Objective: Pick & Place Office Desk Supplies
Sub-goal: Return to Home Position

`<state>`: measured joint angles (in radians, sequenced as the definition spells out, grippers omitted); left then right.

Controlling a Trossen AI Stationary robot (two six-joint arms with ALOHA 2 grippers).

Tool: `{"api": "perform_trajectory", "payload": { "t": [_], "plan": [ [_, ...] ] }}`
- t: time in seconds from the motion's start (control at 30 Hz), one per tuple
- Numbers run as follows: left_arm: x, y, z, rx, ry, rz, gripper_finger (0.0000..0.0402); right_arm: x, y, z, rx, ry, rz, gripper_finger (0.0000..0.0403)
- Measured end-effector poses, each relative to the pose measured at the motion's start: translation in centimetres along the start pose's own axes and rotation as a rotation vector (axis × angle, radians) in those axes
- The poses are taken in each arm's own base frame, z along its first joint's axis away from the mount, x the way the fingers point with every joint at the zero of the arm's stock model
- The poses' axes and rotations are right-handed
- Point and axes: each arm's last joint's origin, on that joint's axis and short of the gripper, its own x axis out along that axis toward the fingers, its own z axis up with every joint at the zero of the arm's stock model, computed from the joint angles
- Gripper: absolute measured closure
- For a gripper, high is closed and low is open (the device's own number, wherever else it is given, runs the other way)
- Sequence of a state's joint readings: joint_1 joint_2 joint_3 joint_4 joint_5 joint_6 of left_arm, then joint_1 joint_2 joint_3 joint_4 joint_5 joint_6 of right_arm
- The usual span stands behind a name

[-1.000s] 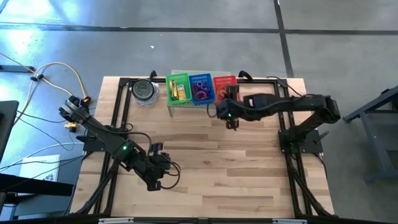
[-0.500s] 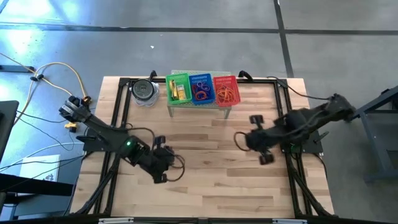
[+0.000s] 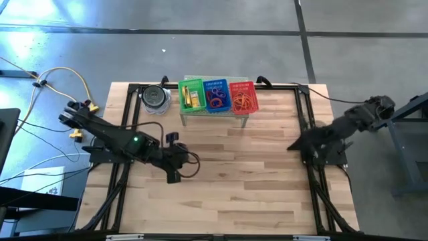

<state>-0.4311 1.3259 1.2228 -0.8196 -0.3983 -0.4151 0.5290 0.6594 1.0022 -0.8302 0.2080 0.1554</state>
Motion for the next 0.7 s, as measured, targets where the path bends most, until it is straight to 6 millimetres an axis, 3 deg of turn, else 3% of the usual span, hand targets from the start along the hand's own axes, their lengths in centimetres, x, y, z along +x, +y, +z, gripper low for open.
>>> {"api": "perform_trajectory", "payload": {
  "t": [0.17, 0.33, 0.43, 0.53, 0.63, 0.7],
  "plan": [
    [-2.1, 1.6, -0.9, 0.037, 0.04, 0.041, 0.0354, -1.9, -1.6, -5.4, -0.011, -0.27, 0.014, 0.04],
    [-4.6, 3.2, -1.7, 0.018, 0.02, 0.095, 0.0378, -3.2, -2.4, -9.3, -0.007, -0.555, -0.014, 0.0399],
    [-5.9, 4.0, -2.1, 0.024, -0.006, 0.095, 0.0396, -2.0, -2.6, -9.6, -0.039, -0.594, -0.13, 0.0399],
    [-7.2, 4.9, -2.3, 0.037, -0.049, 0.103, 0.04, -0.8, -2.2, -9.5, -0.092, -0.604, -0.053, 0.0399],
    [-8.9, 5.9, -2.8, 0.02, -0.105, 0.093, 0.0401, 1.6, -2.1, -10.8, -0.152, -0.48, -0.077, 0.0399],
    [-10.0, 6.7, -3.3, 0.002, -0.146, 0.101, 0.0401, 2.2, -2.0, -11.3, -0.128, -0.472, -0.038, 0.0399]
  ]
}}
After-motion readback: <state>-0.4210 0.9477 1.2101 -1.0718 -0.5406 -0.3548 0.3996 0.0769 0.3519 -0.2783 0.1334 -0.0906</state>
